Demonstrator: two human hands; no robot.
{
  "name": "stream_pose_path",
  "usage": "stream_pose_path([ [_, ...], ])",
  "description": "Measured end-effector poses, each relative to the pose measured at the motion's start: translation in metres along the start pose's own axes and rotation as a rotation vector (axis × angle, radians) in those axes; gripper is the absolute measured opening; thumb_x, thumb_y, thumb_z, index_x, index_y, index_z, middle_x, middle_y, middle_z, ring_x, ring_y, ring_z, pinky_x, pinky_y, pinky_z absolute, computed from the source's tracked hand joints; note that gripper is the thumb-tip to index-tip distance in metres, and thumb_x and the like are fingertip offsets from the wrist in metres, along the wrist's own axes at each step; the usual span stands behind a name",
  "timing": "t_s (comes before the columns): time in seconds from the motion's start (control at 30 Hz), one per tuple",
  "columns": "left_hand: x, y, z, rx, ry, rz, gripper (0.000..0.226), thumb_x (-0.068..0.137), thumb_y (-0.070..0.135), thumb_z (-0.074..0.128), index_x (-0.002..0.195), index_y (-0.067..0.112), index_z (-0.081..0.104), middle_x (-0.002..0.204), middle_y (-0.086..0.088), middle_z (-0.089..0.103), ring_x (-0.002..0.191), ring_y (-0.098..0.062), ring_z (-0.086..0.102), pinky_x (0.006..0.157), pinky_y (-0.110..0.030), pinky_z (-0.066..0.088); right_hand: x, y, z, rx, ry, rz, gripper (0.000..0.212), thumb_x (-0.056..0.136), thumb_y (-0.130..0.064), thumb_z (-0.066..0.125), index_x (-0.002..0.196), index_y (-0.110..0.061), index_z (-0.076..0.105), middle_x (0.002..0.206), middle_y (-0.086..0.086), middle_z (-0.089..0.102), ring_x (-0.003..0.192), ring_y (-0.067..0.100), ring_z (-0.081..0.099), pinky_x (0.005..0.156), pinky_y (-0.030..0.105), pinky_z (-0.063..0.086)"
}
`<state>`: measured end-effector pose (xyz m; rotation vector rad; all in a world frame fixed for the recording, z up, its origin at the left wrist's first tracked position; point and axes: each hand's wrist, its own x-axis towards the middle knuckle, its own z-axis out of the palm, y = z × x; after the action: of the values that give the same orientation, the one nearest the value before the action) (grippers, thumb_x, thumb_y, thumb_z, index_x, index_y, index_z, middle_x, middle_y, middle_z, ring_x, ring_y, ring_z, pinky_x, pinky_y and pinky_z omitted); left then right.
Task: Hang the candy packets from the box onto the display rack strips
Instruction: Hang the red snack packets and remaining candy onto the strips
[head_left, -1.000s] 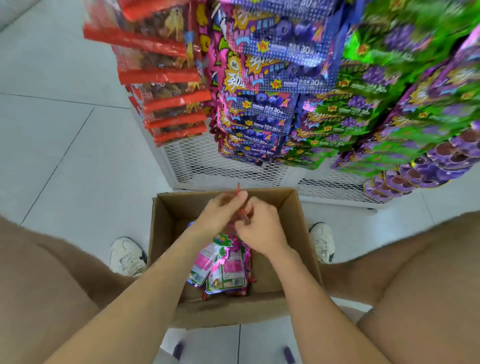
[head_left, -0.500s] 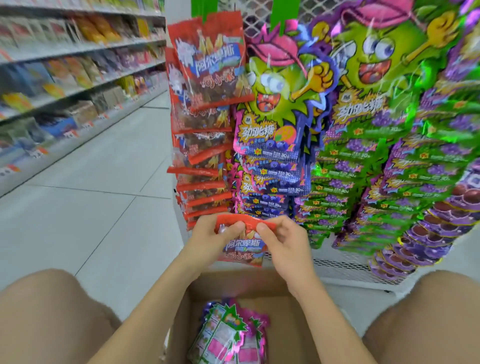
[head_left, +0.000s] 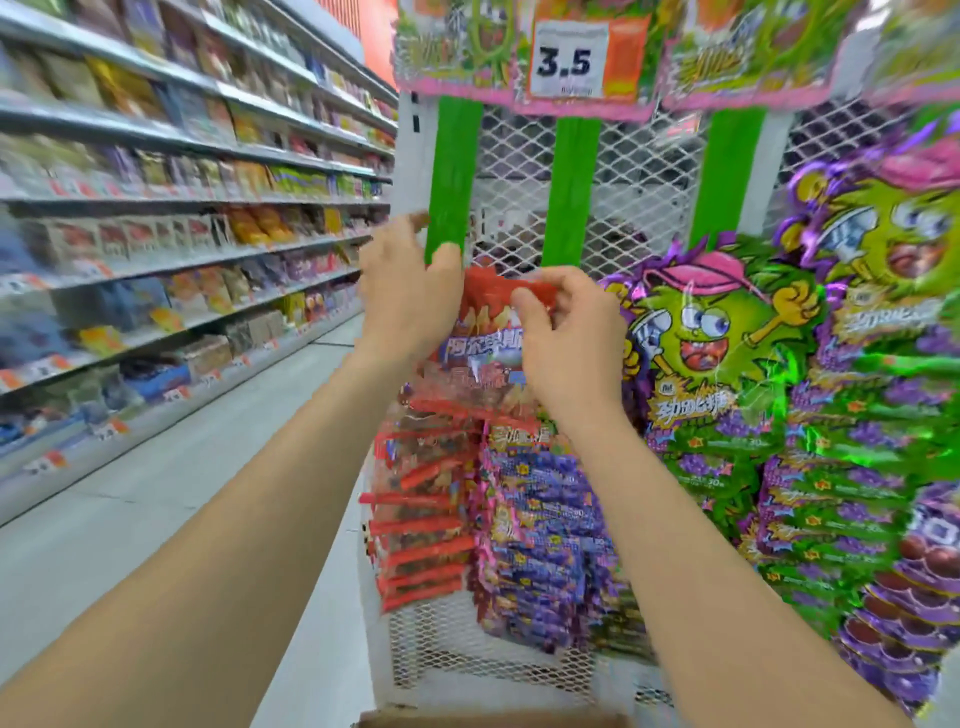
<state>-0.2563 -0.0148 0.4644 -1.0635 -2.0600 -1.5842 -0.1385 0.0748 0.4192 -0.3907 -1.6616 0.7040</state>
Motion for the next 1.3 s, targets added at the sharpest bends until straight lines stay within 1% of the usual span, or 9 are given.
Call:
stream_pose_path([
  [0.13, 0.045, 0.009, 0.001, -0.149, -0.12, -0.185, 0.023, 0.096, 0.034, 0.046, 0.083, 0.021, 0.059, 0.081, 0.001, 0.059, 0.074, -0.018, 0.056, 0.073, -0.023, 0.048, 0.051, -0.007, 0.031, 0.033, 0.012, 0.042, 0.014, 0.093, -0.02, 0.074, 0.09, -0.031, 0.067, 0.082, -0.008, 0.073, 0.07, 0.008, 0.065, 0.073, 0.035, 0.056],
  [0.27, 0.06, 0.002, -0.004, -0.349, -0.238, -0.261, 0.024, 0.09, 0.046, 0.052, 0.081, 0.025, 0.06, 0.079, 0.005, 0.059, 0.075, -0.021, 0.057, 0.073, -0.033, 0.049, 0.081, -0.011, 0.053, 0.039, 0.058, 0.092, 0.007, 0.091, -0.021, 0.073, 0.092, -0.026, 0.07, 0.088, -0.005, 0.074, 0.081, 0.013, 0.07, 0.083, 0.04, 0.059],
  [0.43, 0.073, -0.013, 0.003, -0.565, -0.257, -0.436, 0.068, 0.064, 0.065, 0.078, 0.118, 0.024, 0.076, 0.113, -0.001, 0.08, 0.104, -0.029, 0.076, 0.095, -0.055, 0.059, 0.097, -0.015, 0.065, 0.071, 0.071, 0.172, 0.011, 0.086, -0.024, 0.073, 0.096, -0.024, 0.072, 0.085, -0.007, 0.076, 0.078, 0.013, 0.073, 0.079, 0.042, 0.062],
  [0.6, 0.072, -0.012, 0.005, -0.623, -0.253, -0.462, 0.034, 0.092, 0.05, 0.076, 0.106, 0.019, 0.074, 0.087, 0.002, 0.083, 0.073, -0.017, 0.08, 0.063, -0.034, 0.061, 0.102, -0.02, 0.066, 0.112, 0.067, 0.246, 0.019, 0.083, -0.024, 0.076, 0.099, -0.023, 0.066, 0.093, -0.005, 0.073, 0.083, 0.014, 0.072, 0.08, 0.042, 0.063],
  [0.77, 0.07, -0.008, 0.001, -0.716, -0.309, -0.481, 0.027, 0.094, 0.036, 0.074, 0.108, 0.013, 0.072, 0.097, -0.007, 0.082, 0.09, -0.03, 0.081, 0.088, -0.053, 0.064, 0.103, -0.025, 0.063, 0.164, 0.025, 0.282, 0.026, 0.077, -0.022, 0.077, 0.101, -0.025, 0.065, 0.095, -0.005, 0.075, 0.084, 0.014, 0.073, 0.08, 0.04, 0.064],
  [0.9, 0.068, -0.011, 0.0, -0.724, -0.305, -0.473, 0.037, 0.091, 0.031, 0.072, 0.121, 0.01, 0.071, 0.105, -0.01, 0.082, 0.094, -0.032, 0.08, 0.093, -0.059, 0.061, 0.096, -0.023, 0.059, 0.039, 0.006, 0.192, 0.028, 0.079, -0.021, 0.076, 0.105, -0.023, 0.066, 0.097, -0.003, 0.073, 0.084, 0.014, 0.071, 0.076, 0.035, 0.061],
  [1.07, 0.061, -0.016, -0.001, -0.707, -0.26, -0.434, 0.038, 0.095, 0.035, 0.076, 0.12, 0.006, 0.07, 0.101, -0.014, 0.082, 0.094, -0.034, 0.08, 0.092, -0.056, 0.062, 0.083, -0.011, 0.059, -0.025, -0.023, 0.158, 0.022, 0.082, -0.025, 0.075, 0.103, -0.022, 0.067, 0.091, -0.004, 0.074, 0.087, 0.016, 0.07, 0.081, 0.038, 0.06],
  [1.2, 0.047, -0.018, 0.0, -0.574, -0.234, -0.257, 0.03, 0.102, 0.041, 0.069, 0.099, 0.011, 0.072, 0.096, -0.014, 0.081, 0.09, -0.032, 0.08, 0.084, -0.053, 0.065, 0.077, -0.001, 0.061, -0.092, 0.004, 0.109, 0.021, 0.084, -0.031, 0.076, 0.101, -0.025, 0.066, 0.088, -0.004, 0.075, 0.093, 0.022, 0.07, 0.086, 0.035, 0.056],
  [1.3, 0.038, -0.021, 0.0, -0.41, -0.145, -0.12, 0.021, 0.102, 0.041, 0.068, 0.099, 0.022, 0.074, 0.1, -0.008, 0.081, 0.091, -0.027, 0.079, 0.083, -0.052, 0.065, 0.072, 0.001, 0.063, -0.095, 0.075, 0.089, 0.024, 0.085, -0.034, 0.081, 0.1, -0.026, 0.065, 0.093, -0.005, 0.074, 0.096, 0.025, 0.068, 0.091, 0.039, 0.053],
])
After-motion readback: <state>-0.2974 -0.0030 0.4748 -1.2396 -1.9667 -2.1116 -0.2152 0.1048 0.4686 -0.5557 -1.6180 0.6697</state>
